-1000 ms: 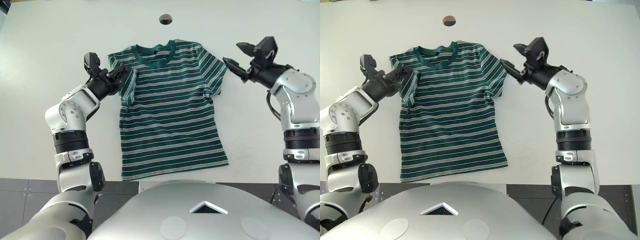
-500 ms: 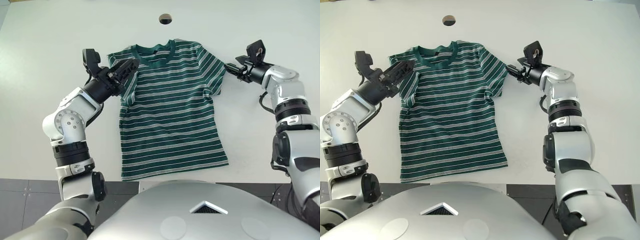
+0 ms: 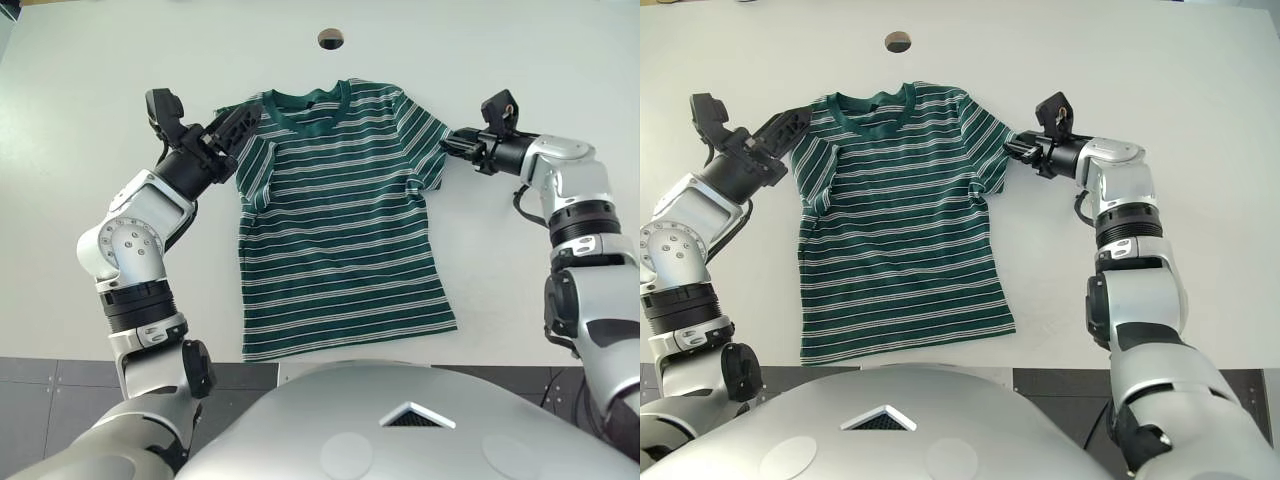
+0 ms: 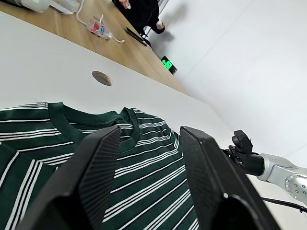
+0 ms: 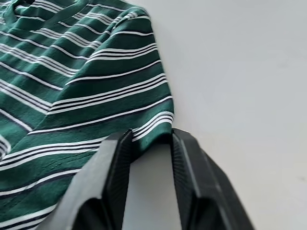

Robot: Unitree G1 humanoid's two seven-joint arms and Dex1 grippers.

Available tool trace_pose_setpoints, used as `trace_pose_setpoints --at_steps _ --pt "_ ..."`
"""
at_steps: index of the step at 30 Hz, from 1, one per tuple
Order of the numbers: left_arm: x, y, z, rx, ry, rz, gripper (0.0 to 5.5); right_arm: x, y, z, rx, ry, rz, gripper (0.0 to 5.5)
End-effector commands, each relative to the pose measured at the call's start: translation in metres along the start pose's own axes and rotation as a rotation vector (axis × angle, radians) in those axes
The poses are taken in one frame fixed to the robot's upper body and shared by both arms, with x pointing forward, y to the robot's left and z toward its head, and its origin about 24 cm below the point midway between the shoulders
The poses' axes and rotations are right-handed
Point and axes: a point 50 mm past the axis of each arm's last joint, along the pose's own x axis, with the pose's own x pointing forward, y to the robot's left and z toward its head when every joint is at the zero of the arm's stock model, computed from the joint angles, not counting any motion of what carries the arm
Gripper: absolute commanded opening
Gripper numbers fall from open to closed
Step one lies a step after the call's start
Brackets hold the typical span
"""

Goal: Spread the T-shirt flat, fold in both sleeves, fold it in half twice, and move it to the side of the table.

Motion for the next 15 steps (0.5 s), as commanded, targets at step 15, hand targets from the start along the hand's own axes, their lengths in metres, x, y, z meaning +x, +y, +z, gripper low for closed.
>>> trace_pose_setpoints --at_steps 15 --pt "0.006 -0.007 0.013 -0.014 -0.048 -0.004 2.32 -0.011 0.011 0.015 0.018 -0.062 0.028 0.11"
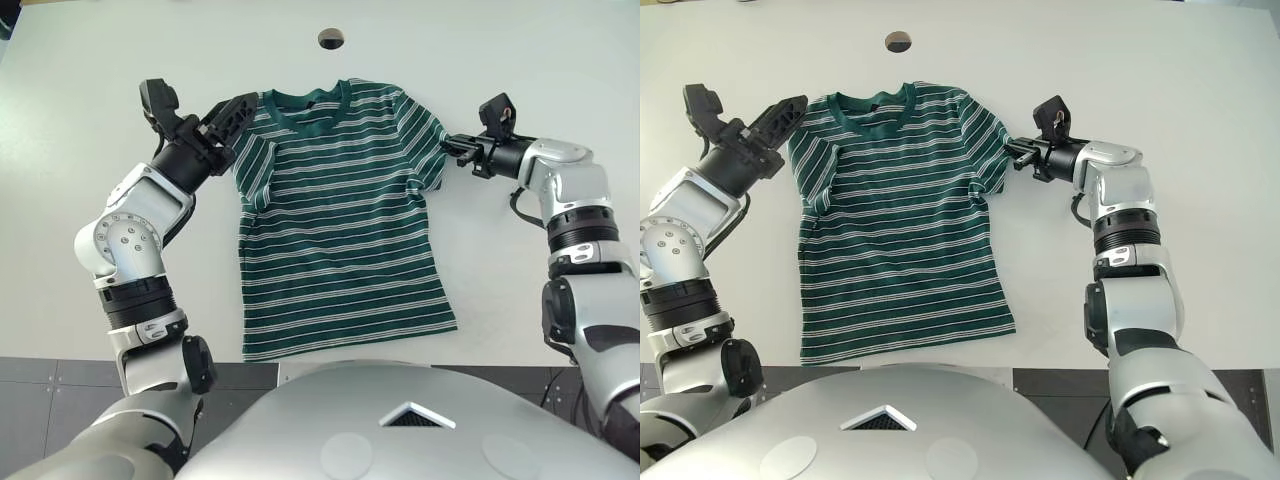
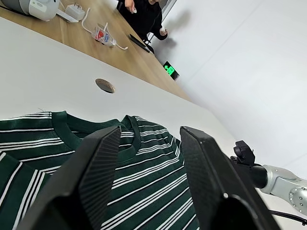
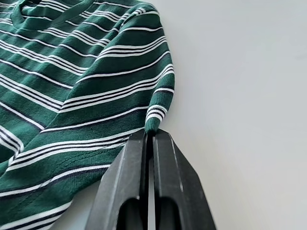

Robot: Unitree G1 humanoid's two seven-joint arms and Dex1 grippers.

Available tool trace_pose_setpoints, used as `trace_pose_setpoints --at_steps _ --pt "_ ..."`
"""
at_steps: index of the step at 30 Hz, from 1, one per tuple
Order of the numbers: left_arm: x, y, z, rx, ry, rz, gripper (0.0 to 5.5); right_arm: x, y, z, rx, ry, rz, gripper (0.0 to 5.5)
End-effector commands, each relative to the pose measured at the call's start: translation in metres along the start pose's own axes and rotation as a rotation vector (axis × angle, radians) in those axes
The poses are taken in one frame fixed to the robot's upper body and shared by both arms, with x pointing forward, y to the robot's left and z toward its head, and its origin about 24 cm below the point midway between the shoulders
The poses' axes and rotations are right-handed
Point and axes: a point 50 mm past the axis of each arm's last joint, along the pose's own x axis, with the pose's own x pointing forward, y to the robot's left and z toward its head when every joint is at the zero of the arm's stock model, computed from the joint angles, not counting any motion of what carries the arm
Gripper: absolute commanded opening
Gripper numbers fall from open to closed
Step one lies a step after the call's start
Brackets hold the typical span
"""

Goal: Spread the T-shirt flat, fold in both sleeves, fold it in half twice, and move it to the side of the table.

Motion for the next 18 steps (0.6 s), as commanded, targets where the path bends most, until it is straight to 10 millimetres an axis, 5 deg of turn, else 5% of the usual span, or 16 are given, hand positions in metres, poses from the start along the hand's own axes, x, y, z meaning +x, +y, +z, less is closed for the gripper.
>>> trace_pose_setpoints --at_steps 1,12,18 --pt "0.003 -0.005 0.004 -0.006 -0.015 -0.015 2.32 -0.01 0.008 0.017 -0.039 -0.055 0.022 0.11" --pt "0.007 -0.008 0.003 -0.03 -0.028 -0.032 2.32 -0.016 0.049 0.037 -0.133 -0.111 0.094 0.11" --pt "0.008 -0.008 0.003 -0.041 -0.034 -0.042 2.32 0.0 0.074 0.048 -0.115 -0.135 0.15 0.11"
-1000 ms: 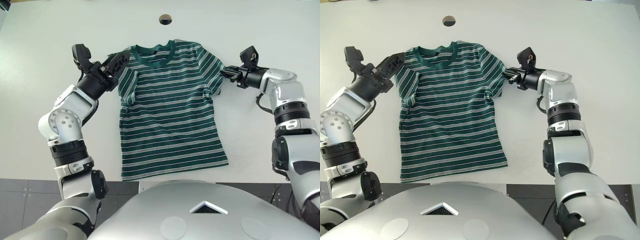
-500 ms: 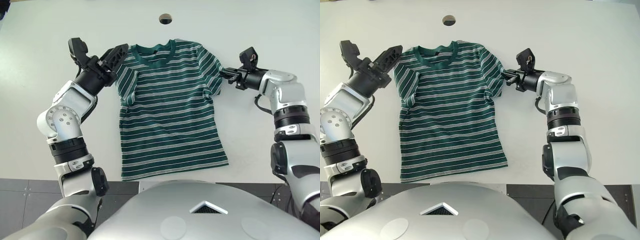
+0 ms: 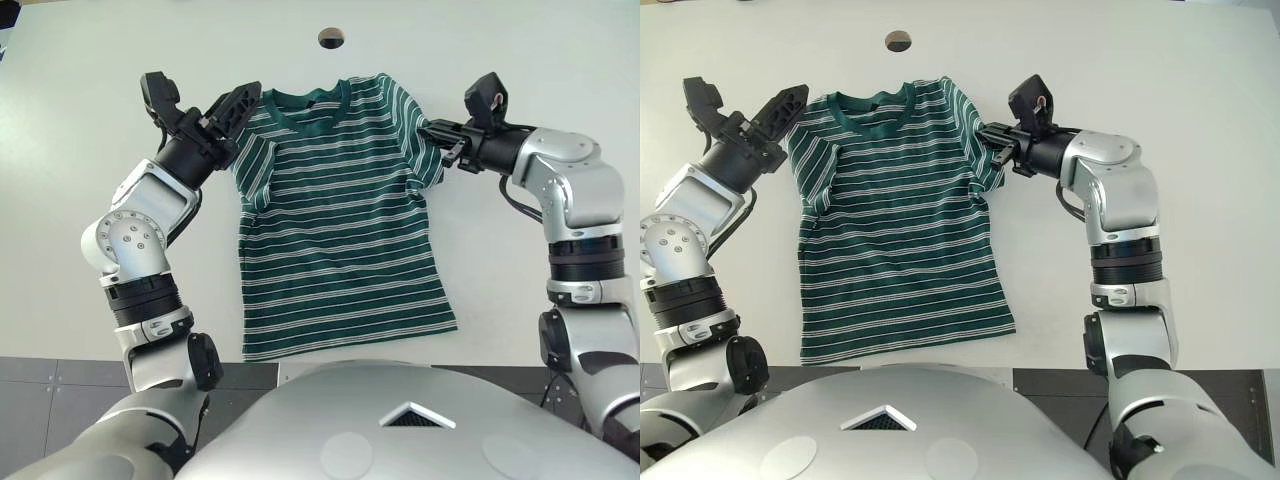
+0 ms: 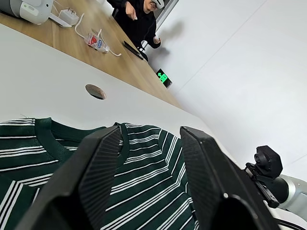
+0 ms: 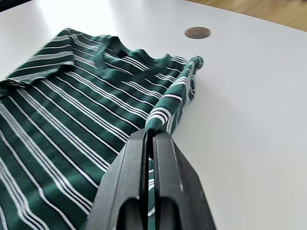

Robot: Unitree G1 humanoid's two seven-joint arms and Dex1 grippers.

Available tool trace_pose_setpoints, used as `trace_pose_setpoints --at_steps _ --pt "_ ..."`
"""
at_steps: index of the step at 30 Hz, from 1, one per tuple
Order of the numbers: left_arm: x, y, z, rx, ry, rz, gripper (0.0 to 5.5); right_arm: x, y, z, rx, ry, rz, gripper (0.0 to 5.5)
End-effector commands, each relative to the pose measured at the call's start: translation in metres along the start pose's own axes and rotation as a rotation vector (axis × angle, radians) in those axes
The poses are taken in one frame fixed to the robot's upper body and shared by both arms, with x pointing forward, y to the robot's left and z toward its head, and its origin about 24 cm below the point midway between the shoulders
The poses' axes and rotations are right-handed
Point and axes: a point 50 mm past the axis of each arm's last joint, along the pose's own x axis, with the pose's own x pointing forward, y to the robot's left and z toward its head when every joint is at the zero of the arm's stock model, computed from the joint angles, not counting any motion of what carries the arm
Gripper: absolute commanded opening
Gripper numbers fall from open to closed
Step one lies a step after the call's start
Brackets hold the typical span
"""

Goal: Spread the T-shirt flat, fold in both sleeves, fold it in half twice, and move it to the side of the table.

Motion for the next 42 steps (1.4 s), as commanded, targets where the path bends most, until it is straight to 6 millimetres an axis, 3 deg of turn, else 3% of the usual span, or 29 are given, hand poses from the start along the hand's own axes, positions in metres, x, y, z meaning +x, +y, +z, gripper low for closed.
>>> trace_pose_setpoints --at_steps 1,12,19,24,34,36,39,40,42 --pt "0.003 -0.003 0.002 -0.005 -0.006 -0.01 2.32 0.018 0.014 0.008 0.019 -0.013 0.034 0.11" --pt "0.002 -0.002 0.003 -0.016 -0.018 -0.006 2.32 0.057 0.027 -0.008 0.128 0.04 0.012 0.11" --pt "0.003 0.0 0.003 -0.028 -0.024 0.002 2.32 0.061 0.03 -0.013 0.184 0.042 0.02 1.36" --pt "0.009 0.0 0.002 -0.036 -0.019 -0.004 2.32 0.059 0.04 0.002 0.31 -0.013 0.125 2.28" --pt "0.02 0.0 0.005 -0.048 -0.007 -0.03 2.32 0.023 0.046 0.023 0.392 -0.062 0.242 3.9" --pt "0.015 -0.002 0.008 0.086 -0.006 -0.012 2.32 0.002 0.04 0.025 0.343 -0.102 0.238 4.32" --pt "-0.017 -0.009 0.014 0.735 -0.002 -0.034 2.32 -0.05 0.029 0.024 -0.011 -0.242 0.24 4.48" --pt "-0.034 -0.014 0.015 0.945 0.026 -0.092 2.32 -0.07 0.025 0.017 -0.139 -0.237 0.24 4.48" --pt "-0.061 -0.016 0.012 1.274 0.124 -0.188 2.32 -0.098 0.022 -0.009 -0.211 -0.09 0.282 4.48"
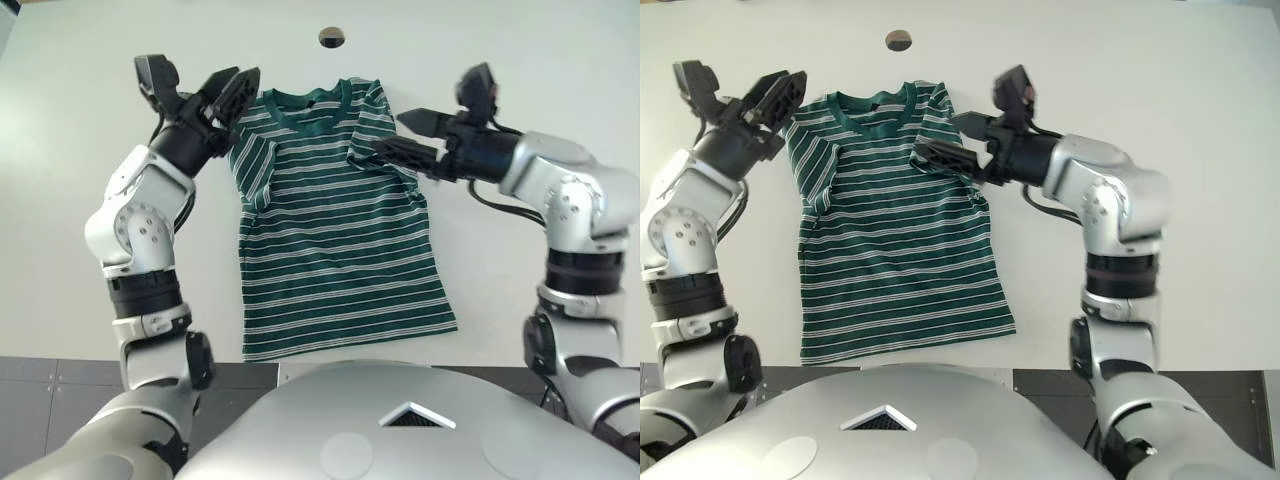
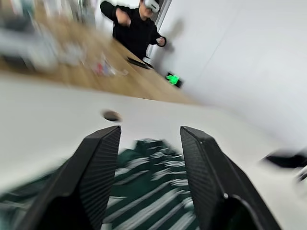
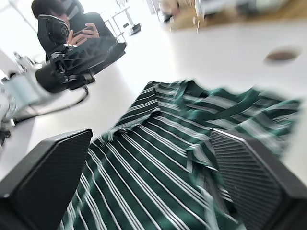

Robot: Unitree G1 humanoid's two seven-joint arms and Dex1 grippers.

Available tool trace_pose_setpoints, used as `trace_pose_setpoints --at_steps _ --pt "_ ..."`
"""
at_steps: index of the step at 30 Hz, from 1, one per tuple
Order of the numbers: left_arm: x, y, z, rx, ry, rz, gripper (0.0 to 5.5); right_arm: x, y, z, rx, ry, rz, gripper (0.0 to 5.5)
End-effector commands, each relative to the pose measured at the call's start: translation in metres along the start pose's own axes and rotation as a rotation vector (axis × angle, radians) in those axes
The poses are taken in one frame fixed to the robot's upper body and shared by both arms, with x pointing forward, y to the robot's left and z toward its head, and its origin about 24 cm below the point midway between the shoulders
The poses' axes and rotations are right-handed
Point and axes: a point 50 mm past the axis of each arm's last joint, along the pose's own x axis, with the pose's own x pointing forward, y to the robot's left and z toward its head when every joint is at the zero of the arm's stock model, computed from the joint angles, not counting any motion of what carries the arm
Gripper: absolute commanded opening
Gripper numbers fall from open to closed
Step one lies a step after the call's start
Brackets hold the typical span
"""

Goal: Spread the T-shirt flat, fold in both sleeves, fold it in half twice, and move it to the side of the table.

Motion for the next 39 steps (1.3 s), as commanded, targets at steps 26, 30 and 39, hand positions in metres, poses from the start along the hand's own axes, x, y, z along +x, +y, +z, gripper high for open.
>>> trace_pose_setpoints --at_steps 26,30,39 --pt "-0.175 -0.057 -0.077 1.116 0.55 -1.277 2.32 -0.124 0.053 -0.124 -1.05 0.6 0.648 4.48" --pt "-0.168 -0.063 -0.069 1.11 0.555 -1.291 2.32 -0.117 0.055 -0.133 -1.088 0.565 0.68 4.48" --pt "-0.167 -0.068 -0.069 1.082 0.574 -1.294 2.32 -0.105 0.063 -0.14 -1.078 0.497 0.689 4.48"
